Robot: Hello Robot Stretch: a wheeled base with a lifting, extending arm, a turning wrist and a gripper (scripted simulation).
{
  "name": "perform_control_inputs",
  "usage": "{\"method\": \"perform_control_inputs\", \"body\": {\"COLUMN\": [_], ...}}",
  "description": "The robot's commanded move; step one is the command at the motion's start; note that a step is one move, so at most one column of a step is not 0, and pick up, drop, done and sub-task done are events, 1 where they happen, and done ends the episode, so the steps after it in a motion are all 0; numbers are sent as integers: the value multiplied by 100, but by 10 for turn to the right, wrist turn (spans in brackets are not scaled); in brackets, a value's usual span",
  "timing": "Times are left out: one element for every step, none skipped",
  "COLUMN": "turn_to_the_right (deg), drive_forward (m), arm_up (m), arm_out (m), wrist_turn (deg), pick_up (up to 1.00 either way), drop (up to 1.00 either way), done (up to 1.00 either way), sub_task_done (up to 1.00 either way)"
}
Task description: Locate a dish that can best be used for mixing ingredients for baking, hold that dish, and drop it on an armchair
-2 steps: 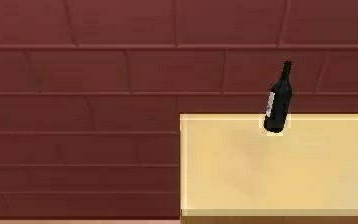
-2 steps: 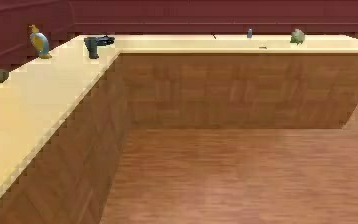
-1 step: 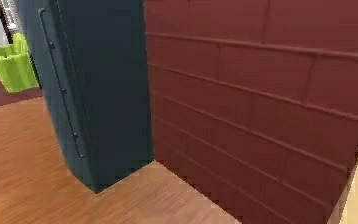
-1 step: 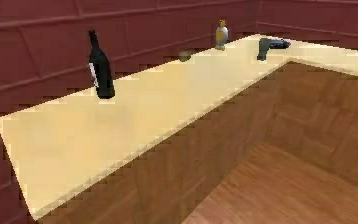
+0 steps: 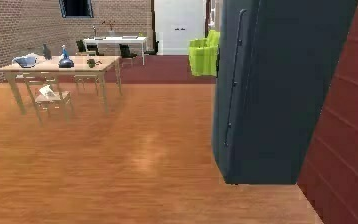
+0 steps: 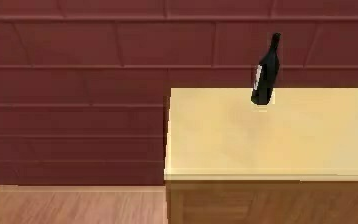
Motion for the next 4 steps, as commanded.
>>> {"method": "perform_control_inputs", "body": {"turn_to_the_right": [-450, -450, 0, 450], "drive_forward": [0, 0, 10, 0], "arm_up": [0, 0, 0, 0], "arm_out": [0, 0, 0, 0], "wrist_turn": [0, 0, 0, 0], "pick_up": [0, 0, 0, 0], "drop": [0, 0, 0, 0], "done": [0, 0, 0, 0], "sub_task_done": [0, 0, 0, 0]}}
